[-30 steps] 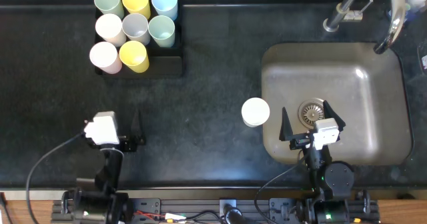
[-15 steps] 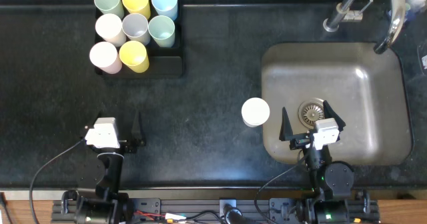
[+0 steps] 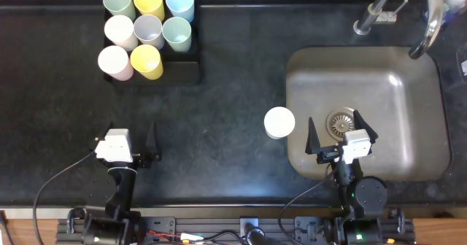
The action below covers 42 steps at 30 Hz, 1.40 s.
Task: Store Cups
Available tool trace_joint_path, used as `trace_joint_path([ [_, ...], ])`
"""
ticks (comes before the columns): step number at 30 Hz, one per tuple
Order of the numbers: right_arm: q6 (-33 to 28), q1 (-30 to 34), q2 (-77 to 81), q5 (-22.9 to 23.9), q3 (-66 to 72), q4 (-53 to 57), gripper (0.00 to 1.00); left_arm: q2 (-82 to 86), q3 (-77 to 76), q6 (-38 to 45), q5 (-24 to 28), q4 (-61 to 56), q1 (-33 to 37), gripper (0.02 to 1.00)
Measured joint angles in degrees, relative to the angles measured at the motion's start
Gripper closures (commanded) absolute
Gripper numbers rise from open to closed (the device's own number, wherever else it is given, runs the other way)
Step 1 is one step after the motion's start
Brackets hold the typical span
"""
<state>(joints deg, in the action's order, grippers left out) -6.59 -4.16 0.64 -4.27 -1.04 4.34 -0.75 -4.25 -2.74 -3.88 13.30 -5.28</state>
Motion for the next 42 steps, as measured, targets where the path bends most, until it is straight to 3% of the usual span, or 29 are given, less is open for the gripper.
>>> trace_joint_path([
  [26, 0.00, 0.00, 0.00, -0.17, -0.52, 1.51, 0.003, 0.00, 0.00, 0.00, 0.00, 0.00, 0.00, 0.020],
  [29, -0.02, 0.00, 1.57, -1.31, -5.33, 10.27, 0.005, 0.00, 0.02, 0.00, 0.00, -0.02, 0.00, 0.020],
  [33, 0.02, 0.00, 10.27, -2.82, -22.12, 26.12, 0.005, 0.02, 0.07, 0.00, 0.00, -0.04, 0.00, 0.020],
  [39, 0.39, -0.70, 33.64, -4.31, -51.04, 50.23, 0.003, 0.13, 0.15, 0.04, -0.07, -0.28, 0.00, 0.018],
  [42, 0.48, -4.57, 45.75, -3.74, -60.13, 60.00, 0.005, 0.13, 0.15, 0.04, -0.20, -0.31, 0.00, 0.020],
])
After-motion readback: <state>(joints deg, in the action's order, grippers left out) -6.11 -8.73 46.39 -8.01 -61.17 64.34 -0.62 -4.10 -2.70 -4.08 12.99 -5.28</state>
